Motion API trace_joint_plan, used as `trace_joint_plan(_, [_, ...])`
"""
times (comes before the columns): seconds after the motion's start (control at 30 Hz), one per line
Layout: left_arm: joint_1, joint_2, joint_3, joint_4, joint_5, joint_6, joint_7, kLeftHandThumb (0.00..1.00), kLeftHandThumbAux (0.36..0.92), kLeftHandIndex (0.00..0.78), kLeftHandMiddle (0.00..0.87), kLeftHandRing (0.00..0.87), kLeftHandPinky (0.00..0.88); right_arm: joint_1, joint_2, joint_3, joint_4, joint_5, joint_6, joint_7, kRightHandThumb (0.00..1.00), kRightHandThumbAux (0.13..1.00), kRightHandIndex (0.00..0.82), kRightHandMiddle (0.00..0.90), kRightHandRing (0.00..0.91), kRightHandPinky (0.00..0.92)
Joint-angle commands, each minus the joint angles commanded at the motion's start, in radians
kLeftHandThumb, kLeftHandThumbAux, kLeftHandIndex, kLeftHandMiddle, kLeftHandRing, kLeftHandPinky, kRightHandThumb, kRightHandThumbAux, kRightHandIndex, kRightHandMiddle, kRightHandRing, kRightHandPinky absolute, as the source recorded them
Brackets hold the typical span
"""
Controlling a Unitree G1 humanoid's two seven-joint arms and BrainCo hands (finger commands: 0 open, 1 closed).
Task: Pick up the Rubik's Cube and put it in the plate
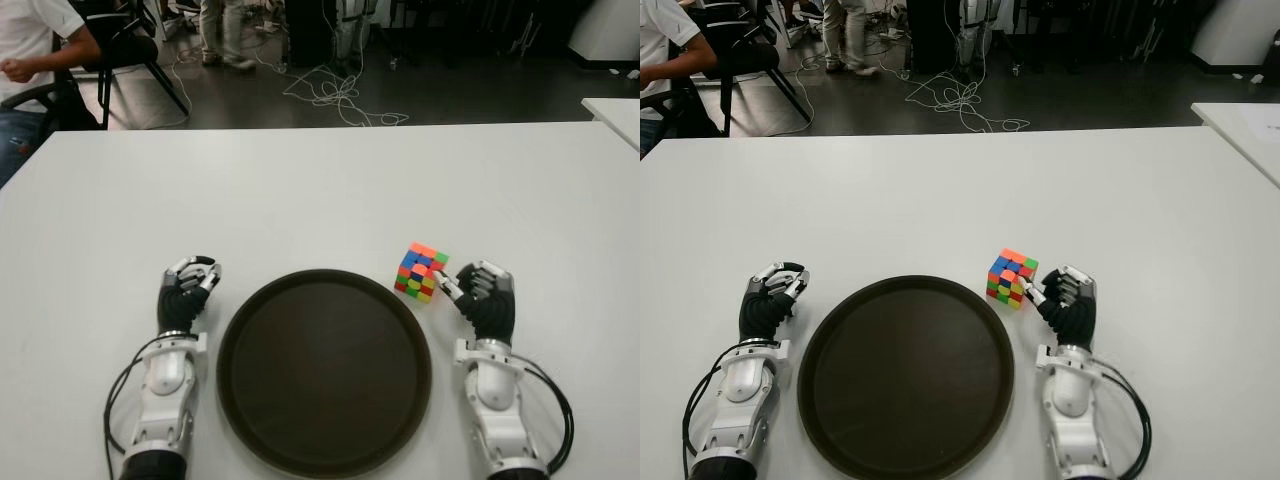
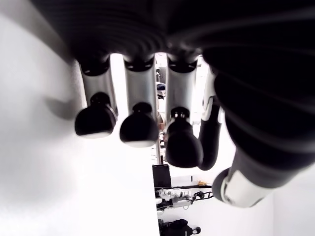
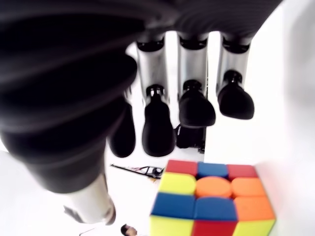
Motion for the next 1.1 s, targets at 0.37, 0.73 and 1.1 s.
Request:
trace_joint_plan(0.37, [0.011,-0.006,-0.003,-0.025,0.008,0.019,0.017,0.703,0.707,0.443,0.823,0.84,0.819,0.001,-0.063,0.039,-0.077,-0.146,0.033,-0.043,0.073,0.825,0.598,0.715,0.744,0.745])
trace_joint_plan(0.73, [0.003,-0.001,-0.004,-0.004,0.003,0.007,0.007,0.705,0.707,0.443,0.814,0.832,0.814,0.003,-0.127,0.056,-0.152,-0.229,0.027,-0.036,0.001,0.843,0.286,0.327,0.341,0.359])
trace_joint_plan(1.1, [0.006,-0.007,-0.002,-0.012,-0.003,0.01,0.006,0.704,0.707,0.444,0.822,0.839,0.822,0.016,-0.154,0.048,-0.19,-0.21,0.017,0.026,0.0,0.869,0.17,0.212,0.201,0.229])
